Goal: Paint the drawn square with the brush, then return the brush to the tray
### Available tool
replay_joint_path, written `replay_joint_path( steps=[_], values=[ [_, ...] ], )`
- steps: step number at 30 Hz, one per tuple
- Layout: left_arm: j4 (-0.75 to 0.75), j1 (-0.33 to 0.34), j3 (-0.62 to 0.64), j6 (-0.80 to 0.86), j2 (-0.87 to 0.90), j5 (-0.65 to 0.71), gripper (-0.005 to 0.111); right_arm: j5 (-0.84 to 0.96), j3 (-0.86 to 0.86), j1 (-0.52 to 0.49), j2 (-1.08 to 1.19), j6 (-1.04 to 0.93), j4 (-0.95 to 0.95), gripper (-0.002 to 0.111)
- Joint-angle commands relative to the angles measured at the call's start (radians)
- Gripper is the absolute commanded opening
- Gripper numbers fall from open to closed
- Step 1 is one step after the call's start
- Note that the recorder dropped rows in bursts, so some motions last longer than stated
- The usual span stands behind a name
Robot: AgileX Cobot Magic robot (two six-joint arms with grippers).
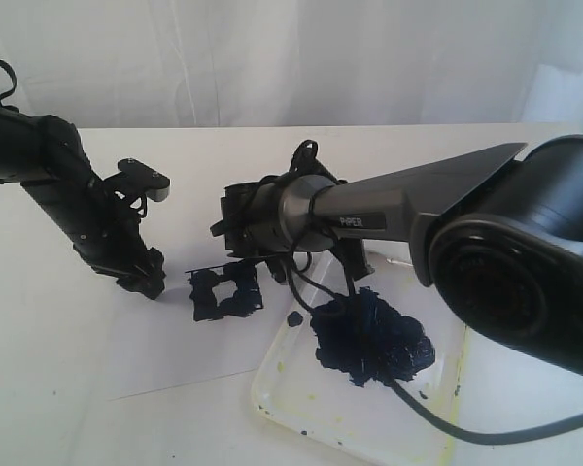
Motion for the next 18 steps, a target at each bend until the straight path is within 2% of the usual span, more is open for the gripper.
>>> replay_joint_path(
  steps=[1,9,18],
  values=[
    [-0.002,0.0,0.014,-0.011,0.008,0.02,0.074,-0.052,-0.001,0.006,0.0,0.055,-0.014,0.0],
    [-0.002,0.0,0.014,-0.011,0.008,0.02,0.074,-0.118,-0.001,0.027,0.0,0.051,-0.011,0.0],
    [-0.002,0.0,0.014,-0.011,0.008,0.02,0.074,-0.105,-0.001,0.032,0.0,0.051,-0.011,0.0]
  ],
)
